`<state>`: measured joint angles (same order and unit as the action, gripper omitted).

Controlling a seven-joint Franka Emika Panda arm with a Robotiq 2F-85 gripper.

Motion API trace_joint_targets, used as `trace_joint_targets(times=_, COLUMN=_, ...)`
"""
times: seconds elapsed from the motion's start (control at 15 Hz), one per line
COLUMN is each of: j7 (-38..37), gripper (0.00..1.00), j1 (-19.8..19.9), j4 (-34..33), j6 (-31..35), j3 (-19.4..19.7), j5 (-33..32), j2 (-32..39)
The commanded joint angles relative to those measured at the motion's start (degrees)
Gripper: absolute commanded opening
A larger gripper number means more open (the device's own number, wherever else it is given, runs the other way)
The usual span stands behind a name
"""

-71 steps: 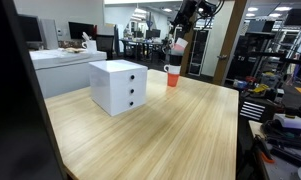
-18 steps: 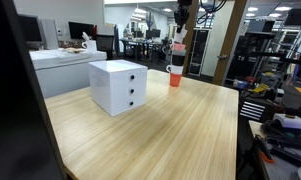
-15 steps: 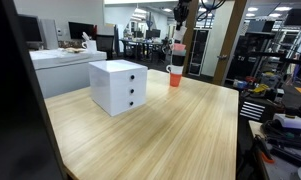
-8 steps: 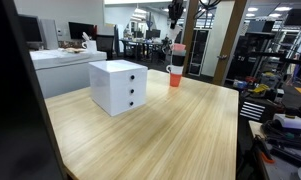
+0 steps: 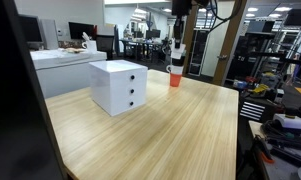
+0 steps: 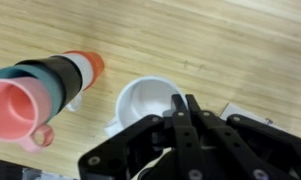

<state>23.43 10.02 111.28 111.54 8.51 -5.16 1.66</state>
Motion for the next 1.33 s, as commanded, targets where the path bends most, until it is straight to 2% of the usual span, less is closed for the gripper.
trace_joint_targets(times=0.0, j7=2.42, gripper=0.05, j1=-1.25, j4=14.44, j6=7.66, j3=-0.61, j5=-4.16, j2=-8.16)
trace_joint_targets(times=0.27, j7=-0.34, gripper=0.04, j1=-2.26, j4=28.89, j6=20.07, j3=-0.58, j5=-7.97, j2=-14.4)
trace_joint_targets(times=0.73, j7=-6.92, gripper=0.03, j1=-2.37, j4=40.59, j6=22.91, j3=-1.23, j5=-7.57, j2=-20.47)
trace_joint_targets(times=1.27, j7=-20.49, gripper=0.03, j1=-1.7, j4=50.11, j6=27.05, j3=-5.23, j5=-8.4, j2=-25.47)
